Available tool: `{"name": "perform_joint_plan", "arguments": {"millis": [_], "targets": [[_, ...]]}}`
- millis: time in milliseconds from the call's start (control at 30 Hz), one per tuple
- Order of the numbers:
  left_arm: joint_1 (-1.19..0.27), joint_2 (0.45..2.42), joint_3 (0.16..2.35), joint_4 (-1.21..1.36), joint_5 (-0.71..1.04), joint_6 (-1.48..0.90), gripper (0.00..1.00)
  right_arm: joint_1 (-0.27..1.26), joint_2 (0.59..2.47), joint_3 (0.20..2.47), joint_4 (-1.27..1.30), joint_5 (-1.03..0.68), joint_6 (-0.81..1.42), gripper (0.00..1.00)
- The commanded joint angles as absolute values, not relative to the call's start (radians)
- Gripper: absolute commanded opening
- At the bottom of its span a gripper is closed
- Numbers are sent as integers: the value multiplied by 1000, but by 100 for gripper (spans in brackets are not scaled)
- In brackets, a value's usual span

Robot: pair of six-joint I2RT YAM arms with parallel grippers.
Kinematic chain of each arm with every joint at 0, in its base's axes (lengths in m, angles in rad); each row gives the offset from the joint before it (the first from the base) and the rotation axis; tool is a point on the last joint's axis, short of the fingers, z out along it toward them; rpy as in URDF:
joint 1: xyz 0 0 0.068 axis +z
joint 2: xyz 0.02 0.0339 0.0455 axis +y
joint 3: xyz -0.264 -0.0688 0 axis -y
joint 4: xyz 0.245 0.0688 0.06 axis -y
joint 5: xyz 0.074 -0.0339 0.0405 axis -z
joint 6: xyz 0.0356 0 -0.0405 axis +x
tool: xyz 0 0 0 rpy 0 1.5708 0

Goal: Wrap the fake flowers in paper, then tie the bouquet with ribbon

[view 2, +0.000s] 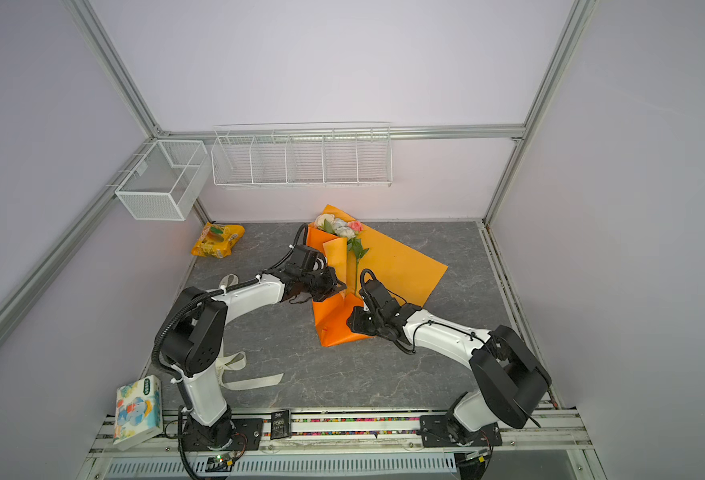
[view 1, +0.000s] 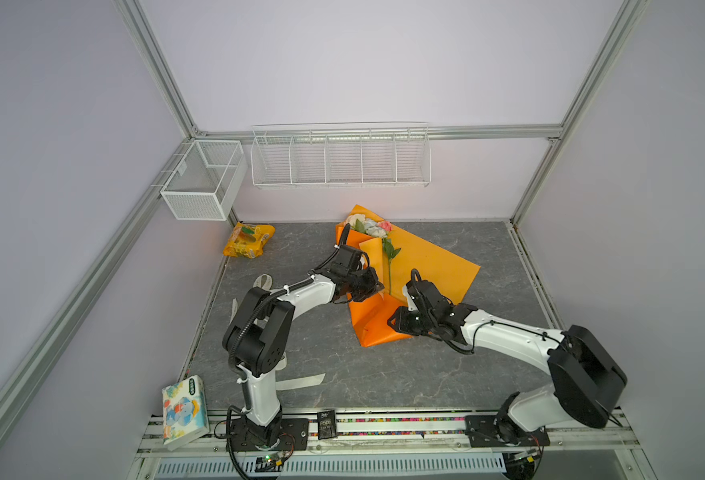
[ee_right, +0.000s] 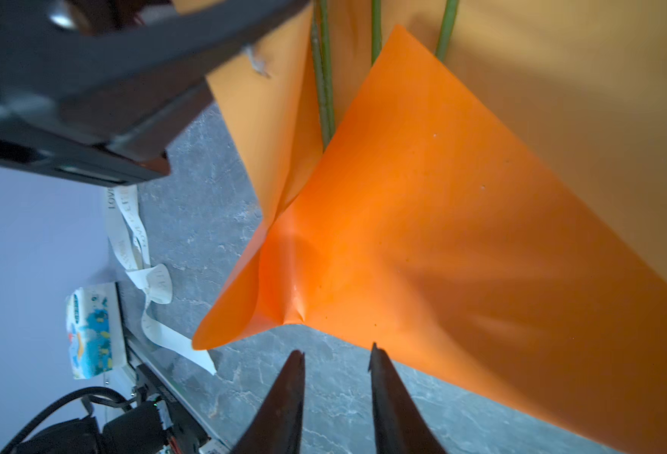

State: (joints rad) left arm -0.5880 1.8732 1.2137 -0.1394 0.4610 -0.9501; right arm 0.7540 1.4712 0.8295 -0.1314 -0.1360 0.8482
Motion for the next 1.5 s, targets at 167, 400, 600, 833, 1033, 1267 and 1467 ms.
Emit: {"name": "perform_joint_plan", "arguments": {"millis": [167,400,600,833,1033,1267,1467], "targets": [[-598,1936,1271,-143,459,-958,4,705,1521,825,27,-184,918,59],[-604,1950,1282,-123,458,-973,5,680,1688,933,82,-252,902,52],[-605,1953,1290,-143,435,-974,6,673,1735,976,87,-237,879,47],[-605,1951,1315,-178,406,-966,12,655,1775,1007,35,-224,840,20],[-597,1911,1318,-198,393,-937,47,614,1816,1029,15,-271,777,7],[-588,1687,1197,-239,389,-819,75,589,1874,1062,10,-377,726,7],[-477,1480,931,-152,378,-870,56,588,1894,1096,-26,-394,689,7]]}}
